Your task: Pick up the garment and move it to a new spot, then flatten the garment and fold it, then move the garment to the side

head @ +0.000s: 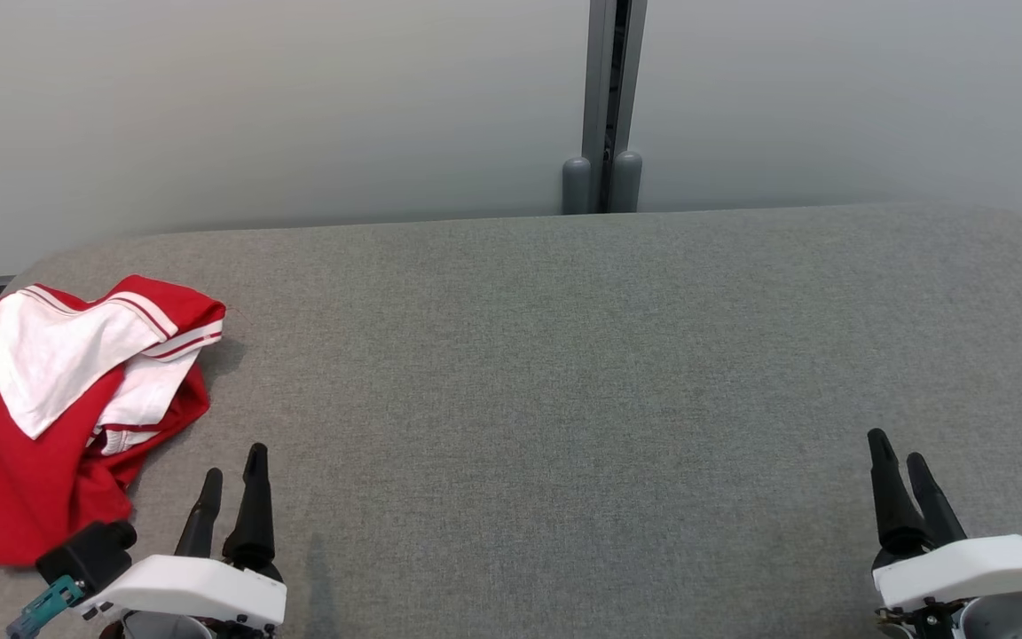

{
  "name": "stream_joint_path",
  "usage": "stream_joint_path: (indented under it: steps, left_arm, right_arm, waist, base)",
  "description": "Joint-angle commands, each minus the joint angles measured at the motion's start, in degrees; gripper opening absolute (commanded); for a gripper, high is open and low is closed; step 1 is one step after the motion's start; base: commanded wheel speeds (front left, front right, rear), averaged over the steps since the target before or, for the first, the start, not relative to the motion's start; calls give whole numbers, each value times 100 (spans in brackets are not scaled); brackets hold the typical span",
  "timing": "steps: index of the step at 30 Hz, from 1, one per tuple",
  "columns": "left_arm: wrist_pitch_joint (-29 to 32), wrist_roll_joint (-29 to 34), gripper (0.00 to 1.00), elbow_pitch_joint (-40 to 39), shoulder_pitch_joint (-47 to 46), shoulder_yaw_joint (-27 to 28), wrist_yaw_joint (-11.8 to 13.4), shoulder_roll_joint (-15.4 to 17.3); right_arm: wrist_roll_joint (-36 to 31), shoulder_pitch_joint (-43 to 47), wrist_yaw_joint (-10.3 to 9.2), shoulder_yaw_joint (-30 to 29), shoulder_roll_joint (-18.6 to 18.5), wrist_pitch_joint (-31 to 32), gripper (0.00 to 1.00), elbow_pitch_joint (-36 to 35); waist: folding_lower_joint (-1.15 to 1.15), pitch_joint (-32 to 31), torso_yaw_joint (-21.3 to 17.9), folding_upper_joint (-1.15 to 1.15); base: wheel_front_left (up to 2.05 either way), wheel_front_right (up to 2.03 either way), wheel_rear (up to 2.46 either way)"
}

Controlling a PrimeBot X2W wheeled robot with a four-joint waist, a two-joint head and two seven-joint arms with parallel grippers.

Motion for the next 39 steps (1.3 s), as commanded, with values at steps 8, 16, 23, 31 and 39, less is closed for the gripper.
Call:
stream_joint_path:
  steps: [8,16,23,31,39]
  left_arm:
    - [-181,761,100,73,-128,-80,151,49]
    - [-308,1272,100,149,-138,-133,202,53]
    - [-417,1686,100,214,-112,-174,260,56]
    - [-532,2130,100,289,-110,-214,327,57]
    - [-634,2514,100,345,-109,-198,400,60]
  right_arm:
    - [-763,-109,8,-4,-5,-196,100,49]
    - [-1312,-120,9,-45,15,-325,100,97]
    - [-1800,-101,9,-110,25,-431,100,155]
    - [-2208,-105,10,-95,28,-547,100,264]
    - [-2684,-122,11,-163,29,-653,100,370]
  waist:
    - [0,-8,0,0]
    - [0,-12,-4,0]
    - [0,-18,-5,0]
    - [0,-23,-4,0]
    - [0,-35,-19,0]
  base:
    - [0,0,0]
    - [0,0,0]
    - [0,0,0]
    - [0,0,0]
    - [0,0,0]
